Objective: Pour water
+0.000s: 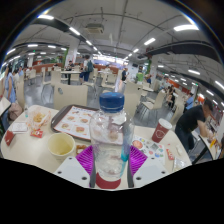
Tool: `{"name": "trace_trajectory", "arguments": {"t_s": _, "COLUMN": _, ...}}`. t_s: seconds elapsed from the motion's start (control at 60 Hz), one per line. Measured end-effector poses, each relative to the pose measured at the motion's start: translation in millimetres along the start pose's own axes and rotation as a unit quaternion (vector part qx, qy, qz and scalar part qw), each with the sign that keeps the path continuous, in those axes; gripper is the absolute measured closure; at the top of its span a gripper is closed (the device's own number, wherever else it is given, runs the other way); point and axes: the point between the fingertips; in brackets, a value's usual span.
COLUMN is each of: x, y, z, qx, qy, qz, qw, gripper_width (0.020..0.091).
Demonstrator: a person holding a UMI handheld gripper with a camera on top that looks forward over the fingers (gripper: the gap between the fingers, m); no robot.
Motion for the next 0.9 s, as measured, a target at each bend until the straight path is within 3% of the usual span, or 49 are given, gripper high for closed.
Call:
{"name": "trace_trajectory", "arguments": {"t_s": 0.283, "x": -72.2, "y": 8.7, "z": -27.9, "qx": 0.054, "qy": 0.024, "qz": -0.076, "qw": 0.995, "gripper_width": 0.0664}}
{"name": "trace_trajectory", "arguments": {"t_s": 0.3, "x": -66.9, "y": 8.2, "z": -29.1, "qx": 0.055, "qy": 0.008, "qz": -0.081, "qw": 0.995, "gripper_width": 0.0664}}
{"name": "trace_trajectory", "arguments": {"t_s": 0.4, "x": -70.6, "y": 8.0, "z": -28.2, "qx": 0.063, "qy": -0.01, "qz": -0.079, "qw": 0.995, "gripper_width": 0.0655}}
{"name": "trace_trajectory", "arguments": {"t_s": 0.5, "x": -72.1, "y": 7.6, "z": -25.9, "qx": 0.066, "qy": -0.013, "qz": -0.082, "qw": 0.994, "gripper_width": 0.0586}}
{"name": "trace_trajectory", "arguments": {"t_s": 0.567, "x": -73.3, "y": 6.5, "z": -24.7, "qx": 0.065, "qy": 0.003, "qz": -0.083, "qw": 0.994, "gripper_width": 0.0531}}
{"name": "trace_trajectory", "arguments": {"t_s": 0.583, "x": -75.3, "y": 6.2, "z": -24.5, "qx": 0.064, "qy": 0.012, "qz": -0.083, "qw": 0.994, "gripper_width": 0.0504}}
{"name": "trace_trajectory", "arguments": {"t_s": 0.65, "x": -79.8, "y": 4.4, "z": -21.8, "qx": 0.059, "qy": 0.031, "qz": -0.081, "qw": 0.994, "gripper_width": 0.0267}}
{"name": "trace_trajectory", "arguments": {"t_s": 0.667, "x": -79.3, "y": 4.9, "z": -19.2, "qx": 0.06, "qy": 0.033, "qz": -0.08, "qw": 0.994, "gripper_width": 0.0238}}
{"name": "trace_trajectory", "arguments": {"t_s": 0.717, "x": -79.7, "y": 8.9, "z": -11.2, "qx": 0.064, "qy": 0.045, "qz": -0.078, "qw": 0.994, "gripper_width": 0.0265}}
{"name": "trace_trajectory", "arguments": {"t_s": 0.9, "x": -82.2, "y": 13.3, "z": 45.8, "qx": 0.04, "qy": 0.097, "qz": -0.095, "qw": 0.99, "gripper_width": 0.0251}}
Point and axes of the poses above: the point between the fingertips, and its own axes, seen from behind it with the camera up: y to the left, x up, z backward, against the way the camera looks, and after that the axes turned 2 degrees about -x, right-handed
